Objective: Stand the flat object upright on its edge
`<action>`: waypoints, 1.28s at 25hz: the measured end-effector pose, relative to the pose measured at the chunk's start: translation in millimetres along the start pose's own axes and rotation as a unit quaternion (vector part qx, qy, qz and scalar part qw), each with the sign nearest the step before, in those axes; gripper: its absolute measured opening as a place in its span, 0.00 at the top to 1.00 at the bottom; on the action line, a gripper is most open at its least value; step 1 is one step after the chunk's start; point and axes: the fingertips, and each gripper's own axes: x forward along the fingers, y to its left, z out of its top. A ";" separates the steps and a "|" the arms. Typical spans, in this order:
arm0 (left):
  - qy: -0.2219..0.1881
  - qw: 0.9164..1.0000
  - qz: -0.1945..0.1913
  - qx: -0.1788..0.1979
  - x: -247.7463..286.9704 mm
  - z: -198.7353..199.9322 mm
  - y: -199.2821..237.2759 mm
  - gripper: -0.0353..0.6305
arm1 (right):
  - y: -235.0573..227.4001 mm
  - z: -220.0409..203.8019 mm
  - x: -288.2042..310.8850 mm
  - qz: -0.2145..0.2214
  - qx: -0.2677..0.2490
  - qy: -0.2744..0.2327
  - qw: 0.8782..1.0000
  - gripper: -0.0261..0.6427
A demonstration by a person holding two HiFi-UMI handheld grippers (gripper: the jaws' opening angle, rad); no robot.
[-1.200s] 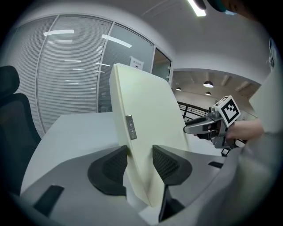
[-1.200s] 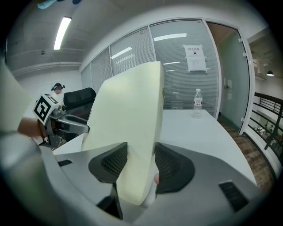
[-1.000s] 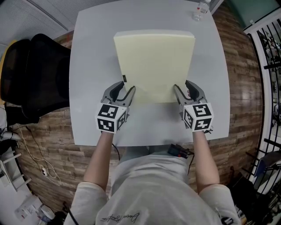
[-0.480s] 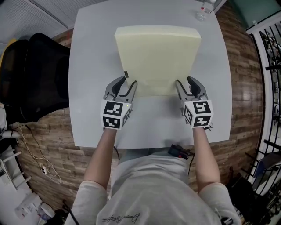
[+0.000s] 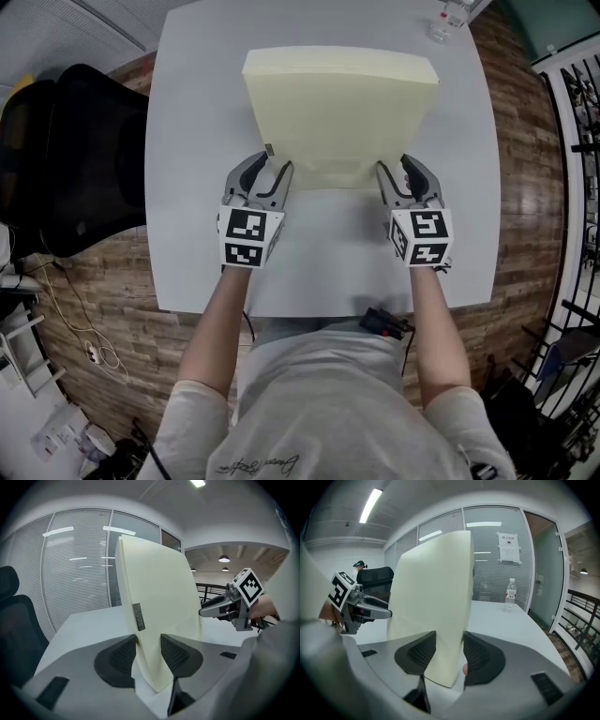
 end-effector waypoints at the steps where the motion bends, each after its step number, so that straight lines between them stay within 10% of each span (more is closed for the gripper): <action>1: 0.000 1.000 0.002 0.000 1.2 -0.8 1.4 0.68 | 0.3 0.2 1.7 -0.001 -0.002 0.000 1.000 0.66; 32: -0.001 1.000 0.004 -0.023 -6.3 -12.5 -6.4 0.69 | 3.9 -11.5 -8.4 0.011 0.005 0.001 1.000 0.67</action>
